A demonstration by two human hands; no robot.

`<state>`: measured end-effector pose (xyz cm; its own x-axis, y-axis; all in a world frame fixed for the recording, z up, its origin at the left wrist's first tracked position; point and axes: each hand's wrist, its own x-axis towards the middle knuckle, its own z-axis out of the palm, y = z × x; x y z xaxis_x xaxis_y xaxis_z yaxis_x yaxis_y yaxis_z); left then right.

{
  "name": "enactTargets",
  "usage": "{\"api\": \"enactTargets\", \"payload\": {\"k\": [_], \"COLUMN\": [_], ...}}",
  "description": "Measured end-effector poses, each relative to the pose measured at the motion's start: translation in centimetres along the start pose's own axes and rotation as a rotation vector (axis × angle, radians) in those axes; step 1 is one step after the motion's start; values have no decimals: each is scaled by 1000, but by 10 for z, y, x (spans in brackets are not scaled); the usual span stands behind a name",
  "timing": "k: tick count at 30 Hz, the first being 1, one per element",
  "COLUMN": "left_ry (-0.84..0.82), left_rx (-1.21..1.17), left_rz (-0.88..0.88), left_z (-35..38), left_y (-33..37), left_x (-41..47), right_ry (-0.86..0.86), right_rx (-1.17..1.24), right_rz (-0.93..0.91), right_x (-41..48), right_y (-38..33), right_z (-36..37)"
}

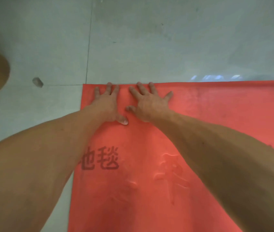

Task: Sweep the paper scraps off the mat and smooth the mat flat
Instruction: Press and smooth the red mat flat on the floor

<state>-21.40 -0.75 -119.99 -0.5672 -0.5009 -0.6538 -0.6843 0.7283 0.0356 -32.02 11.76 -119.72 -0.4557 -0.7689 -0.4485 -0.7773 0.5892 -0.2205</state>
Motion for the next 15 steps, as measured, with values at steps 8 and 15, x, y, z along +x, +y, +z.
{"api": "enactTargets", "payload": {"k": [8, 15], "left_ry": [5, -40], "left_rx": [30, 19], "left_rz": [1, -29], "left_z": [-5, -11], "left_y": [7, 12], "left_x": [-9, -9], "right_ry": [46, 86], "right_rx": [34, 48], "right_rz": [-16, 4], "right_x": [-7, -8], "right_y": [52, 62], "right_z": [0, 7]}}
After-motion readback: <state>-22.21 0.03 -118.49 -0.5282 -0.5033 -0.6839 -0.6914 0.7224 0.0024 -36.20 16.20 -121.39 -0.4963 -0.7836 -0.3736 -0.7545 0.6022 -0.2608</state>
